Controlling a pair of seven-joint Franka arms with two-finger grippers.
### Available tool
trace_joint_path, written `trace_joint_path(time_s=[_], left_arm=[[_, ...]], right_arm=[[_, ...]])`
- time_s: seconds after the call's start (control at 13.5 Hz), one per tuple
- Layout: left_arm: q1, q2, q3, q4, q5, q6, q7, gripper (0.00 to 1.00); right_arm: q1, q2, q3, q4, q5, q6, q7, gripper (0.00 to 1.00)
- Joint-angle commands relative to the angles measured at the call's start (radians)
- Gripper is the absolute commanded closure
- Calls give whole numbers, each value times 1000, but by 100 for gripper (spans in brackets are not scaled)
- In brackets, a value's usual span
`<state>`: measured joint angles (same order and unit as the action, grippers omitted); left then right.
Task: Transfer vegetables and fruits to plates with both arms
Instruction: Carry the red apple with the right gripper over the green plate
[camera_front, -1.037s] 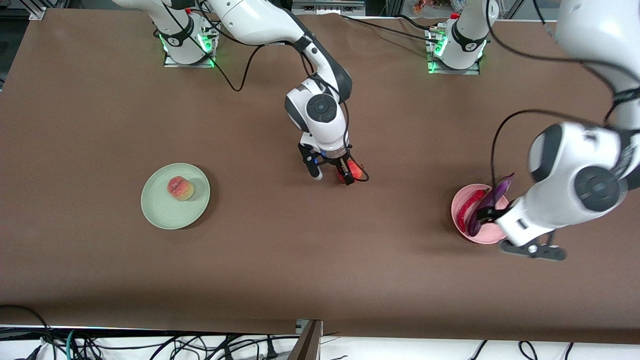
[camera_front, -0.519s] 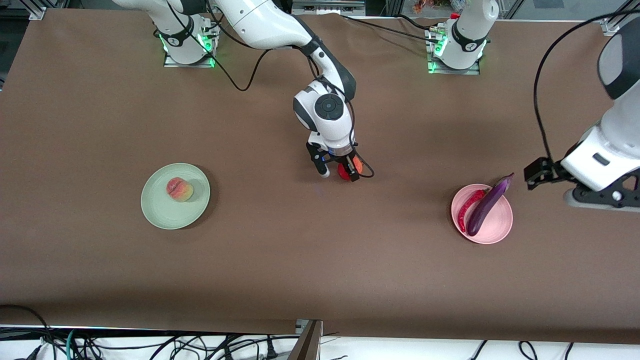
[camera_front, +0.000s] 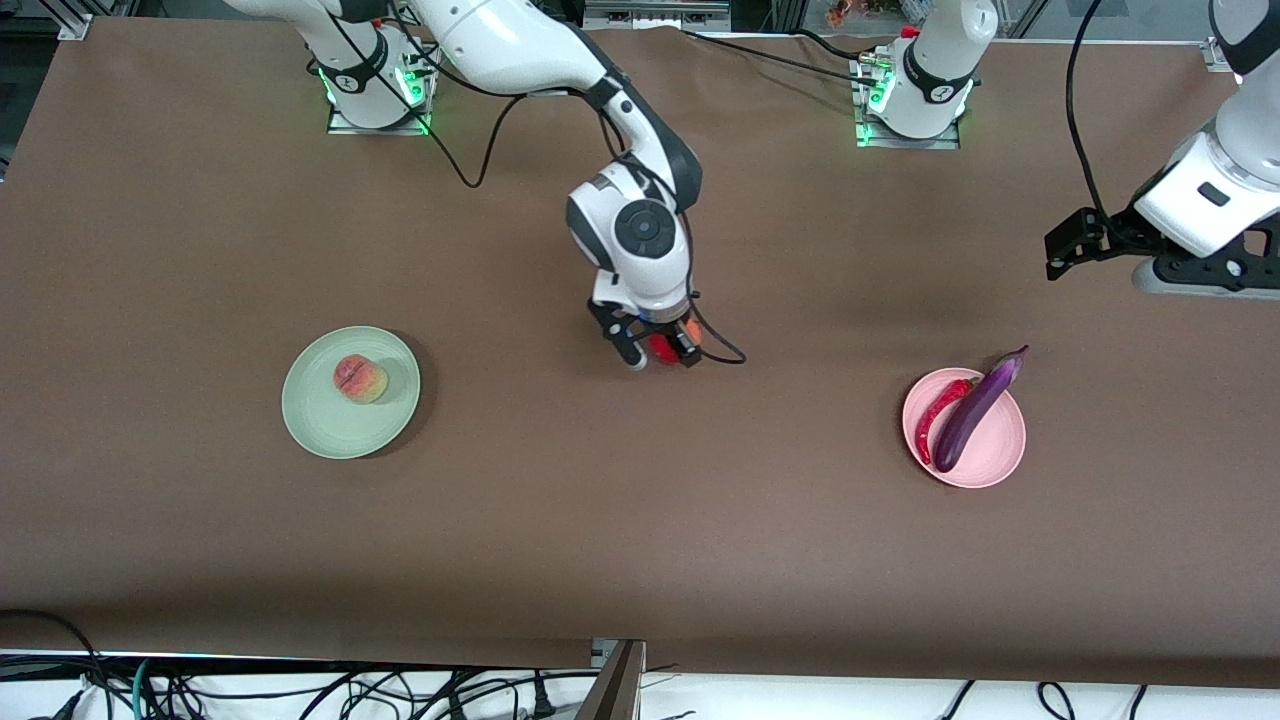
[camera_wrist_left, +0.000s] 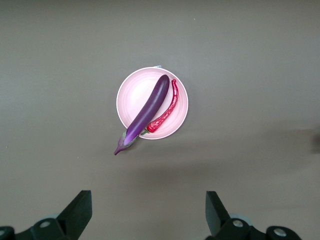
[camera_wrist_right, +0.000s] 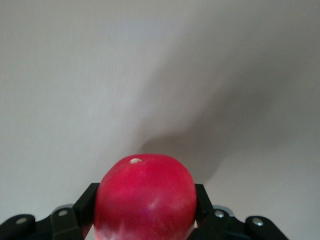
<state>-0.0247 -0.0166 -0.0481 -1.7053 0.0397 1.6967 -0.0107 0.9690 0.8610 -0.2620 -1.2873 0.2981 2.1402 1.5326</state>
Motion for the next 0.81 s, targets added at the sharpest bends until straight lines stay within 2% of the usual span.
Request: trace_joint_path(time_s=[0.0, 0.15, 0.37, 0.59, 0.74], left_arm=[[-6, -13, 8, -19, -17, 24, 20, 0], [-8, -13, 5, -17, -17, 23, 20, 0], [-9, -11, -22, -5, -17, 21, 17, 0], [-6, -11, -22, -5, -17, 9, 15, 0], [-5, -11, -22, -5, -17, 1, 17, 0]], right_arm=[[-21, -85, -89, -67, 3, -164, -280, 82], [-87, -163, -124, -131, 21, -247, -487, 82], [-235, -298, -128, -315, 21, -267, -855, 81], [-251, -307, -255, -404, 22, -229, -1171, 79], [-312, -304, -266, -452, 38, -175, -1282, 79]])
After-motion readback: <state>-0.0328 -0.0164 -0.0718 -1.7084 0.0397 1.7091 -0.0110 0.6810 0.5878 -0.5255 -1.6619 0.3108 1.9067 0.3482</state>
